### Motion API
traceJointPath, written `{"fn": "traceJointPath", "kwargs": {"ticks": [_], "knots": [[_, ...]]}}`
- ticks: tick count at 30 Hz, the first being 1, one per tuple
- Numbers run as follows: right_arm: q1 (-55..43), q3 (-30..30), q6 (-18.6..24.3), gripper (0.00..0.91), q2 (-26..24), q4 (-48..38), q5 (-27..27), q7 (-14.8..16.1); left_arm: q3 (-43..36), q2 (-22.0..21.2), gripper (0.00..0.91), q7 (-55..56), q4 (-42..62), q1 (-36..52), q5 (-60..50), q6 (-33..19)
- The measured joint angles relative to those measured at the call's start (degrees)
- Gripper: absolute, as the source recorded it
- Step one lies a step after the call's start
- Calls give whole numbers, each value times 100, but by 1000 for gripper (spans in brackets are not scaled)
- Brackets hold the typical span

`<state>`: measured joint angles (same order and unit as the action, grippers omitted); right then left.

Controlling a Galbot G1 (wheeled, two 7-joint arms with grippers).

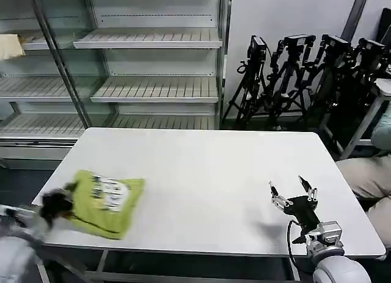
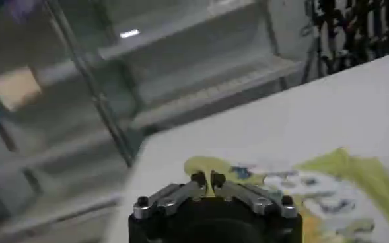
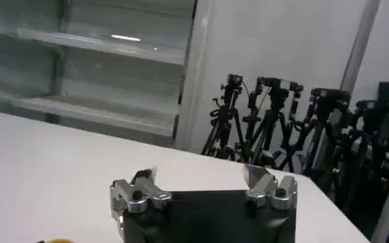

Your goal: Fold and organize the clothes.

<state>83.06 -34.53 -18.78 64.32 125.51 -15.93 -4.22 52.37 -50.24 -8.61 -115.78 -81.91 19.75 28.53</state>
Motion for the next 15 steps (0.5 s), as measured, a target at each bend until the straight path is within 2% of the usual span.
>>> {"fn": "traceJointPath", "kwargs": {"ticks": [3, 6, 10, 15], "knots": [[34, -26, 8, 907, 41, 0, -15, 1, 314, 206, 10, -137, -231, -66, -103, 12], [66, -30, 18, 907, 47, -10, -8, 3, 352, 159, 10, -188, -683, -203, -307, -37], [130, -59, 19, 907, 40, 3, 9, 6, -47, -232, 10, -204, -1245, -361, -972, -222], [209, -126, 30, 907, 23, 31, 8, 9, -1277, -877, 10, -156, -1455, -421, -2069, -460]]}}
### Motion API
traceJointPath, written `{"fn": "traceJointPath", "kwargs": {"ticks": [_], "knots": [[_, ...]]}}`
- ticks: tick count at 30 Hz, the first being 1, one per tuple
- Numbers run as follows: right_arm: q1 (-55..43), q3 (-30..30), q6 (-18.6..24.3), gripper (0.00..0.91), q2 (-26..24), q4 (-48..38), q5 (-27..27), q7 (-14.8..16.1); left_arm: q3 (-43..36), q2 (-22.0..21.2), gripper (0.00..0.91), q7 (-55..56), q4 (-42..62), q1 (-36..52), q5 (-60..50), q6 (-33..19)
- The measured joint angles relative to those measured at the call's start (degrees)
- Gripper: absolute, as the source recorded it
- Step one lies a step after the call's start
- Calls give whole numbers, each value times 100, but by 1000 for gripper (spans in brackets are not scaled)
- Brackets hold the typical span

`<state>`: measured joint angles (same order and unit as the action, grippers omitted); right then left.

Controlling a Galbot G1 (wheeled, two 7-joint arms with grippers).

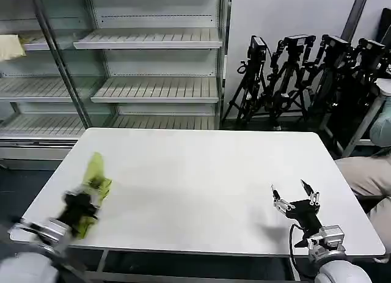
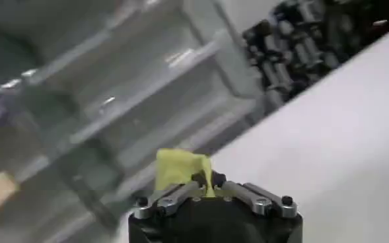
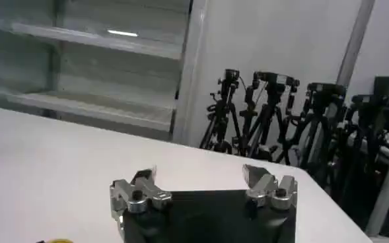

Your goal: Fold and organize the clothes.

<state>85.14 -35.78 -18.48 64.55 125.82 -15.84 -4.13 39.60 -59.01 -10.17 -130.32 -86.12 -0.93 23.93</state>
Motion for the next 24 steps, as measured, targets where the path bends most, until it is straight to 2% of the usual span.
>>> {"fn": "traceJointPath", "kwargs": {"ticks": [5, 12, 18, 24], "knots": [[12, -21, 24, 907, 51, -41, 24, 2, -1564, -636, 10, 80, 75, 152, -763, -141], [-121, -77, -82, 907, -8, -18, -22, 8, -3247, -1435, 10, 188, 593, 698, -1318, -188], [-412, -246, -213, 907, -175, 82, -176, 87, -4015, -2032, 10, 200, 1209, 1276, -1620, -200], [-777, -455, -287, 907, -405, 79, -400, 151, -4427, -2501, 10, 221, 1802, 1908, -1717, -166]]}}
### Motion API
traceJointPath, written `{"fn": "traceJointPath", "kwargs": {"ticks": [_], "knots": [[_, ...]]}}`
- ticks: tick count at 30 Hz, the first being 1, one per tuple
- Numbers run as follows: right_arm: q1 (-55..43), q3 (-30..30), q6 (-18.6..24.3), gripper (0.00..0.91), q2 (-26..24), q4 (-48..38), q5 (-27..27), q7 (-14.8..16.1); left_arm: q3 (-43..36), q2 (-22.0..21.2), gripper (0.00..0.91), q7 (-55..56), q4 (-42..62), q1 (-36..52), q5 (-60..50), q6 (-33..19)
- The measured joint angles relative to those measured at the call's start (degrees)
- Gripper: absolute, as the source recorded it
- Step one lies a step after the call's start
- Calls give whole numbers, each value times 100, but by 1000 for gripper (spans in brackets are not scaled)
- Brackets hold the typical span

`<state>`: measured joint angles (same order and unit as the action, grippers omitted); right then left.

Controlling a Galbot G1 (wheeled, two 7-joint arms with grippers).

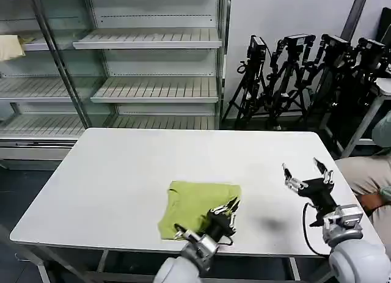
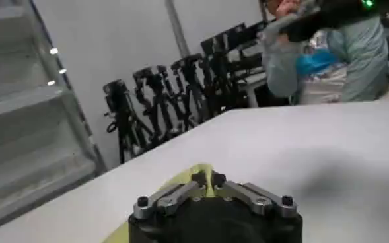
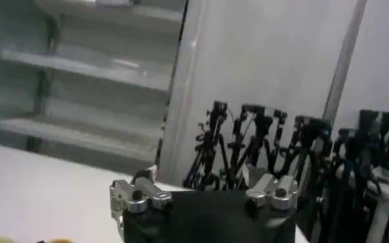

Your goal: Fold and organize the clothes.

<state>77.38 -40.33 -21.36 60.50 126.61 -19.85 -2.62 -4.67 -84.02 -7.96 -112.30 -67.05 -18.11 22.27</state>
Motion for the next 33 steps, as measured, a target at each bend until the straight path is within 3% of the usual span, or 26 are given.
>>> {"fn": "traceJointPath", "kwargs": {"ticks": [7, 8, 9, 23, 28, 33], "knots": [[-265, -182, -1, 907, -220, -165, -218, 74, -301, -339, 10, 85, 628, 675, 148, 141], [-305, -198, -2, 907, -244, -195, -242, 82, -335, -360, 373, 90, 678, 724, 187, 162], [-345, -211, -4, 907, -270, -222, -261, 94, -371, -372, 907, 90, 718, 765, 226, 183], [-681, -467, 30, 907, -644, -701, -380, 374, -462, -407, 907, 276, 532, 931, 1310, 190], [-691, -562, 62, 907, -749, -829, -390, 458, 33, -191, 907, 371, 146, 958, 1916, 136], [-694, -559, 139, 907, -832, -984, -362, 545, 1013, 239, 907, 329, -23, 866, 2371, -31]]}}
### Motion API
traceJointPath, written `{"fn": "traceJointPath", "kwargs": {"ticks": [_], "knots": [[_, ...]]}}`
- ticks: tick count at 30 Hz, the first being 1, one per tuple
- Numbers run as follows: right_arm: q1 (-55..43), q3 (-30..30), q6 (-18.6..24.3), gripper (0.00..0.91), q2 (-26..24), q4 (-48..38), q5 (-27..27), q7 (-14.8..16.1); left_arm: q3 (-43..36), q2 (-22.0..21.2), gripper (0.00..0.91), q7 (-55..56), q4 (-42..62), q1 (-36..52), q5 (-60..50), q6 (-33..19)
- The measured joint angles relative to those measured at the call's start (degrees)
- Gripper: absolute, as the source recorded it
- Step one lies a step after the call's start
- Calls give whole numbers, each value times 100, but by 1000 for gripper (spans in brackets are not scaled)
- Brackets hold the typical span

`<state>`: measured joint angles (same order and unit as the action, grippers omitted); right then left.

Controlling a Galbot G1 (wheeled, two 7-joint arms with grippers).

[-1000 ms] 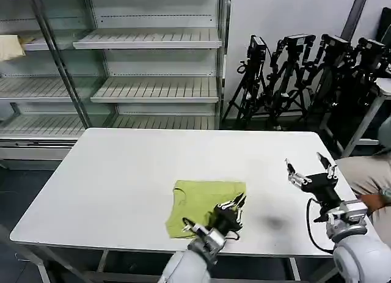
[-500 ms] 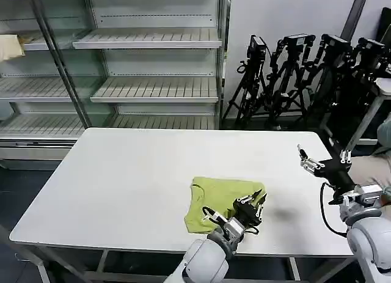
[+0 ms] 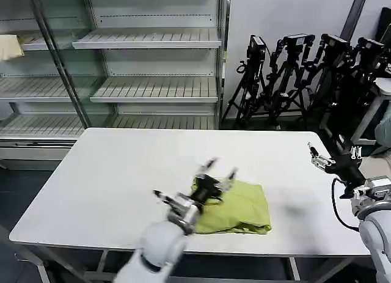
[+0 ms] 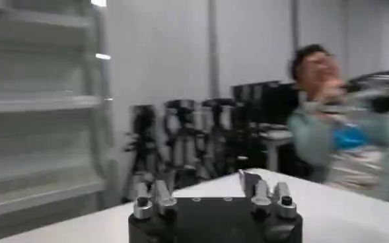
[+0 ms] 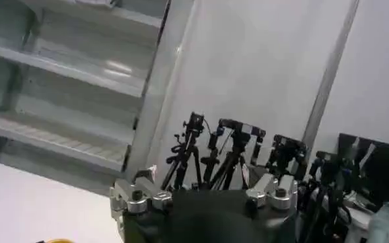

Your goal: Fold and organize the clothes.

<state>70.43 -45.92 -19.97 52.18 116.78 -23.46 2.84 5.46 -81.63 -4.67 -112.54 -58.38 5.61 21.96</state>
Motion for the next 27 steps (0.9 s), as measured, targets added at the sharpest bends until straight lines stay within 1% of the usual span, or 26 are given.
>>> {"fn": "traceJointPath", "kwargs": {"ticks": [6, 10, 19, 27], "knots": [[71, 35, 109, 907, -30, -140, 45, 116, 1245, 521, 907, -132, -180, -310, 399, -223], [128, 82, 221, 907, 28, -175, 91, 232, 1721, 677, 907, -261, -192, -520, 475, -424], [368, 78, 528, 907, 188, -156, 309, 337, 2235, 737, 907, -521, -276, -764, 339, -775], [533, 105, 658, 907, 364, -74, 498, 411, 2519, 854, 907, -704, -452, -1009, 208, -970]]}}
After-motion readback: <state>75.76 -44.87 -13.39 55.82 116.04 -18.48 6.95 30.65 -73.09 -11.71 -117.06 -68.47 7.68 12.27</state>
